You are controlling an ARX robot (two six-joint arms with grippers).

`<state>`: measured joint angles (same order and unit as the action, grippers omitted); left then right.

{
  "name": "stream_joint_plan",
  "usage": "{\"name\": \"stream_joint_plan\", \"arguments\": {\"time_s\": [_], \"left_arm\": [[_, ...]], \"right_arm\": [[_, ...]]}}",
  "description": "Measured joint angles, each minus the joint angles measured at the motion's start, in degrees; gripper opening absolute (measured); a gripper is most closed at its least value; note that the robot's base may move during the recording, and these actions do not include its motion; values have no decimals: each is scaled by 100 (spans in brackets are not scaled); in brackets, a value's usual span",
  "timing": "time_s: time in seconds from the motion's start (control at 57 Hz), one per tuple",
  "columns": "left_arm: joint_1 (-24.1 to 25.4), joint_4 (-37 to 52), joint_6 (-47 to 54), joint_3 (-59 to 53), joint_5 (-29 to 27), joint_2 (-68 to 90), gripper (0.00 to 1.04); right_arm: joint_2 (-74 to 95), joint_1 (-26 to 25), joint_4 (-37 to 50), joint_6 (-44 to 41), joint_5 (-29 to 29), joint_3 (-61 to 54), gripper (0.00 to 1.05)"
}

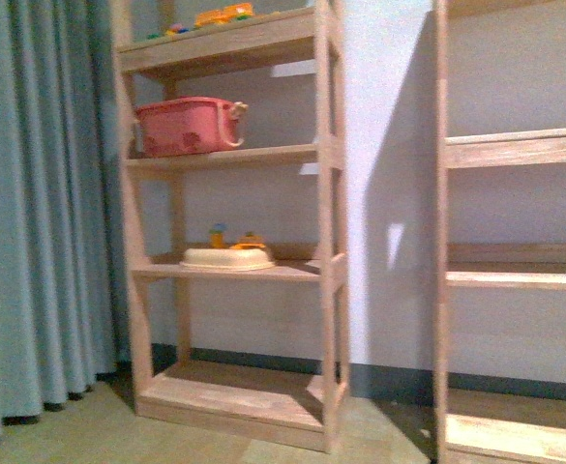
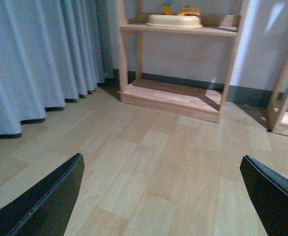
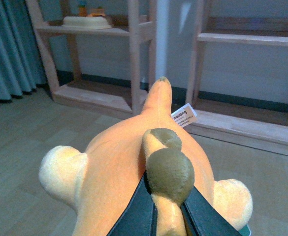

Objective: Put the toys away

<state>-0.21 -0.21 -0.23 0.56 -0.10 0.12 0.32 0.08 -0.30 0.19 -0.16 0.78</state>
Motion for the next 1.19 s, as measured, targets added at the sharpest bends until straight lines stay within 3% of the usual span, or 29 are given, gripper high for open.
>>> {"name": "stream_joint_plan", "arguments": {"time_s": [1.194], "left_arm": [[-4,0,0,0,4,-2,98]], "right_arm": [[0,-13,2,0,7,0,5]]}}
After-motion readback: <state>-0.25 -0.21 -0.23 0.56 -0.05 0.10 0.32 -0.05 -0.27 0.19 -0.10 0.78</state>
